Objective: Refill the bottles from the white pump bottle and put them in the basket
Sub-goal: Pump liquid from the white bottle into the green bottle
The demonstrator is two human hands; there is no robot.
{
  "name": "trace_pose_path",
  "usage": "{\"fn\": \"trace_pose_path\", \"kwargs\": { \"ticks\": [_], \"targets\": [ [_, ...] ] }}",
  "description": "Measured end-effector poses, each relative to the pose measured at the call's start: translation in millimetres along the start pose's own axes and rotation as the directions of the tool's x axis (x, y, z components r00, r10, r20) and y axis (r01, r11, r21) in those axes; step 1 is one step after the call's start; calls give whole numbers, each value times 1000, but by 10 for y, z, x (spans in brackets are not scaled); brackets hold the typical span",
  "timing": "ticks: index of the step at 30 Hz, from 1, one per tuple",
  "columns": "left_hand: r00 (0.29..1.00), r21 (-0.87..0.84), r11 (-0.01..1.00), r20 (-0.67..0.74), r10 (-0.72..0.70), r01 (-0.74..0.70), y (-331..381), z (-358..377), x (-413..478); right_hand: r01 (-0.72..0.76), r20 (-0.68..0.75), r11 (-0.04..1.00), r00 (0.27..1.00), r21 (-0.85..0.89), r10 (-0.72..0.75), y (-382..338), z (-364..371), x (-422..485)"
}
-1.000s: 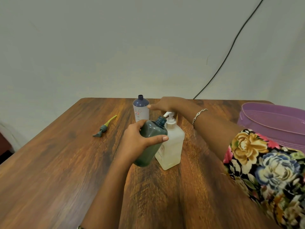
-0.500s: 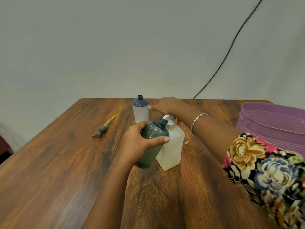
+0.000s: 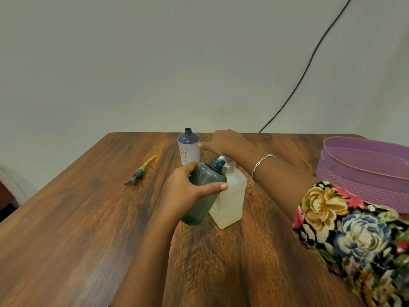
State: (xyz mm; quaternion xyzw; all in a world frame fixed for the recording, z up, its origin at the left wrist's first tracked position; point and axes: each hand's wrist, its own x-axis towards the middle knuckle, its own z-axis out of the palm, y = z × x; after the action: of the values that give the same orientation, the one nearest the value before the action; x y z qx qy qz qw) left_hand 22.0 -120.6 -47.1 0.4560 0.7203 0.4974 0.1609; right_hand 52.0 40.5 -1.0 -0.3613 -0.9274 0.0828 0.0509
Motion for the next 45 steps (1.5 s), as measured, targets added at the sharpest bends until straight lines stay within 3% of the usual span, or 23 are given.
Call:
{"fn": "trace_pose_path", "kwargs": {
  "ticks": [3, 7, 11, 18, 21, 26, 31, 33, 36, 38, 42, 45],
  "targets": [
    [1000, -17, 1000, 2, 8, -8, 10, -25, -18, -6, 49, 999, 999, 40, 4, -2, -30, 28],
    [1000, -7, 1000, 7, 18, -18, 8, -38, -43, -73, 209, 966, 978, 248, 20, 29, -105, 27],
    [1000, -8, 1000, 0, 14, -14, 21, -58, -44, -96, 241, 927, 970, 363, 6, 36, -144, -17],
    [1000, -28, 999, 6, 19, -19, 20, -22, -58, -7, 53, 999, 999, 49, 4, 13, -19, 21],
    [1000, -28, 999, -4, 16, -16, 11, -41, -59, -10, 74, 997, 997, 81, 4, 10, -21, 28],
    [1000, -13, 1000, -6, 19, -19, 8, -66, -80, -70, 206, 952, 978, 299, 7, 45, -73, 50],
    [999, -20, 999, -5, 32, -32, 33, -86, -85, -88, 216, 924, 976, 371, 6, 34, -149, -24],
    [1000, -22, 1000, 1, 21, -21, 26, -72, -70, -88, 201, 938, 979, 335, 20, 23, -141, -40],
    [1000, -19, 1000, 17, 3, -3, -12, -18, -49, -41, 80, 995, 996, 92, 33, 29, -40, -16],
    [1000, -17, 1000, 17, -7, 8, -30, -7, -42, -30, 46, 999, 999, 38, 28, 32, 9, 16],
    [1000, -8, 1000, 3, 0, 0, -25, -44, -45, -27, 96, 995, 995, 96, 18, -24, -51, 10],
    [1000, -2, 1000, 1, 5, -5, -27, -43, -71, -68, 219, 970, 976, 234, 16, -50, -154, -95]
  ]
}}
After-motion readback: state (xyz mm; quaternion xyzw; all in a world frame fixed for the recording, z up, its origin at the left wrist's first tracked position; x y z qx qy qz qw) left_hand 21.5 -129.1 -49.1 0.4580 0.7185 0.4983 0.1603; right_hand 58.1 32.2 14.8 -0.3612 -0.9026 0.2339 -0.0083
